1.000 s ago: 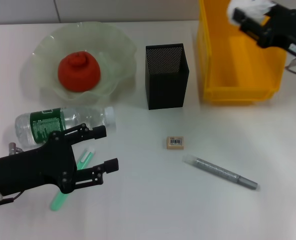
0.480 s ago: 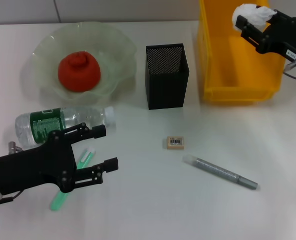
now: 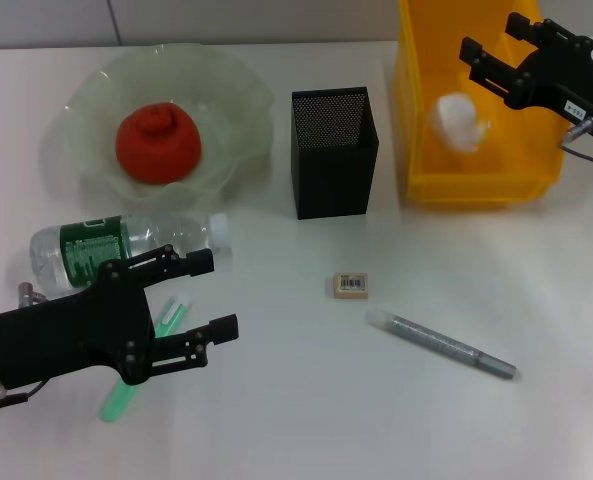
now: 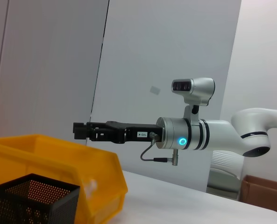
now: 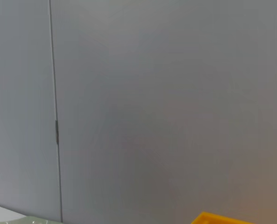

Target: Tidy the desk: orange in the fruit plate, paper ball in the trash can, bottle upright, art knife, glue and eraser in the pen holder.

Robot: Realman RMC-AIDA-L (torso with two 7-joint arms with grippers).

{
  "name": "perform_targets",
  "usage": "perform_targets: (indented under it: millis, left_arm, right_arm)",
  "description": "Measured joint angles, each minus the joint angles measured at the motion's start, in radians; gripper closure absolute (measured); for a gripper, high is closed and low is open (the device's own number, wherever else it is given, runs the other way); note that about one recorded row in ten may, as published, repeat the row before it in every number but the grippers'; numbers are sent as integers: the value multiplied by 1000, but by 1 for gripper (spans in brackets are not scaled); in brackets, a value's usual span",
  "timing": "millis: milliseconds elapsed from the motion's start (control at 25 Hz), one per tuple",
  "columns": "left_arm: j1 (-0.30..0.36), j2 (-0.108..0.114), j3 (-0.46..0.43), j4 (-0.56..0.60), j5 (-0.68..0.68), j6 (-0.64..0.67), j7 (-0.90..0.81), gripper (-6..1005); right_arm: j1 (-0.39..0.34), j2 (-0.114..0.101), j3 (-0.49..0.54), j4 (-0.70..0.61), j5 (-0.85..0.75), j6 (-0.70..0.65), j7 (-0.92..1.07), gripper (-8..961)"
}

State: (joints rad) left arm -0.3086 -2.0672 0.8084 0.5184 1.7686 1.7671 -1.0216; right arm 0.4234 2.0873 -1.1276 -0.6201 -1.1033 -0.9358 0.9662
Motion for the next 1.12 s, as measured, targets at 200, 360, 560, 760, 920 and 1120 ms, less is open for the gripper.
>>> perform_targets:
  millis: [200,360,560,760,920,1120]
  left_arm:
    - [1,-1,0,0,0,0,0,224]
    - [1,0,-2,0,0,0,0,224]
    - [9,3,-14,8,-5,4,0,224]
    - [9,4,-51,10,-8,-1,0,224]
    - [9,4,-62,11,-9,-3,0,224]
    - [2,4,-63,11,-5,-35,0,224]
  right_arm:
    - [-3,1,-1,0,1,-21,0,257]
    - [-40,2,8,-1,16,-250,-25,258]
    - [-77,-6,2,0,11,-518,-14,258]
    - [-100,0,-36,15,-44,-591,-41,257]
    - [-89,-2,-113,63,-108,-600,-42,256]
    - [-63,1,-192,136,-167,-582,-47,255]
